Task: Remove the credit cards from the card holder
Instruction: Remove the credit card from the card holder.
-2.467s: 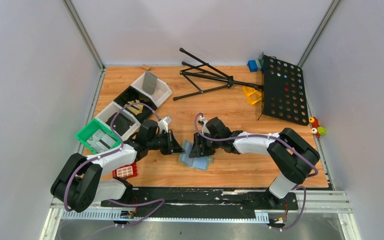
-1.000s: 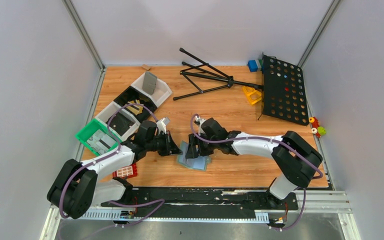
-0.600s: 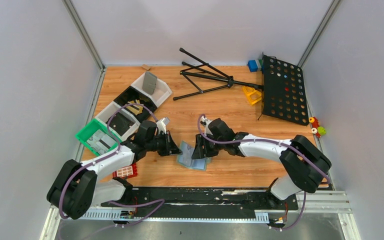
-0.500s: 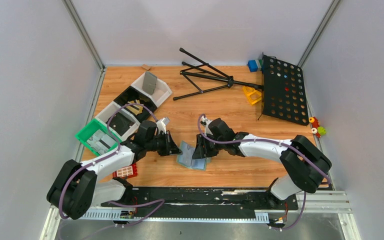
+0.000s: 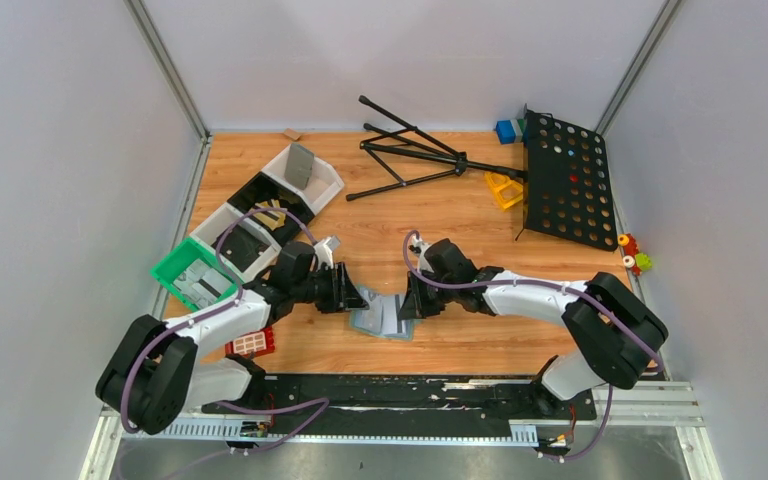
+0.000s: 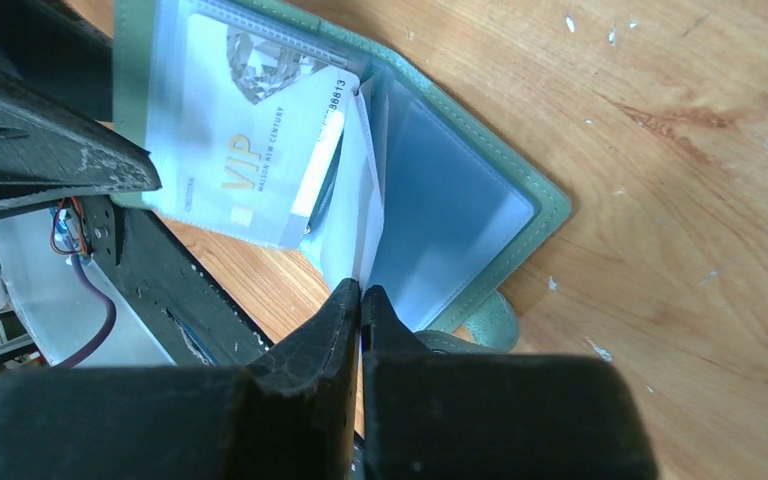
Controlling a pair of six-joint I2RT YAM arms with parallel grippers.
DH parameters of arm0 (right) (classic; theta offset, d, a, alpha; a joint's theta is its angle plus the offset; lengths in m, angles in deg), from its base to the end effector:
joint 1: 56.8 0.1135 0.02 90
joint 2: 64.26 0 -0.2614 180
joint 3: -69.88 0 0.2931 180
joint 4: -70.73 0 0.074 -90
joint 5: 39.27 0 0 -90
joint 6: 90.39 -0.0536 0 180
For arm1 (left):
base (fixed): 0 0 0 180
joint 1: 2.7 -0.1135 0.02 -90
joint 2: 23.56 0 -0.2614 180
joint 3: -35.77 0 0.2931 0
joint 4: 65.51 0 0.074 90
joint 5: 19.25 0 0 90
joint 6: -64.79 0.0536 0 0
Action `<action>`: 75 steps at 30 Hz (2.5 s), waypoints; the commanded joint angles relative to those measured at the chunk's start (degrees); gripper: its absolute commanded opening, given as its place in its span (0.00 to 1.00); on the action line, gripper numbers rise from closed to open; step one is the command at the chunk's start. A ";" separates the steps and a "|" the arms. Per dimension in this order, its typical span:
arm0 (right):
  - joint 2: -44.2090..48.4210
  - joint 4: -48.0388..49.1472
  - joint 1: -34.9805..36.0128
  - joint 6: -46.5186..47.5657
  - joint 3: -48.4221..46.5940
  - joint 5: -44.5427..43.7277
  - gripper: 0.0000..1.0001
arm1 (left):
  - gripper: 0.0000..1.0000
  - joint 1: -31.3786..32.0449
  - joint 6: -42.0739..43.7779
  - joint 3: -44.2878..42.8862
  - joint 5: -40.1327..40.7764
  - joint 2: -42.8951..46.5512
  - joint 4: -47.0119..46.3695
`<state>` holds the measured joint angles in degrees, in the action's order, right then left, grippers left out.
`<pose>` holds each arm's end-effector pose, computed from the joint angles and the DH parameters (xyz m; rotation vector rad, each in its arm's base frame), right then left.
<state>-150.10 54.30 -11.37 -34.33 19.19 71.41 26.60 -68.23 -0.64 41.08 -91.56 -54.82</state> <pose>0.2096 0.2397 0.1082 -0.4382 2.6521 0.9735 0.2146 -0.1508 0.1212 -0.0078 2.5186 -1.1878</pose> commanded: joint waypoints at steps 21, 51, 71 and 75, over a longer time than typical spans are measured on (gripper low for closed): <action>9.29 -12.40 -4.56 7.03 -0.81 -10.16 0.45 | 0.00 1.02 -4.16 2.10 -2.47 1.31 -11.24; 32.09 19.19 -18.29 -11.70 13.11 24.19 0.50 | 0.00 1.02 -24.04 5.76 -10.44 14.22 -31.66; 24.22 22.41 -18.36 -12.32 10.59 29.73 0.00 | 0.29 4.23 -2.47 -7.62 -3.00 16.25 1.76; 23.80 24.22 -18.41 -13.22 10.60 31.63 0.00 | 0.32 9.03 -3.33 -8.08 -3.92 12.06 -5.53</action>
<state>-126.65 71.81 -29.52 -46.24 32.15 99.02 32.05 -69.79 -8.84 42.77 -76.88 -49.34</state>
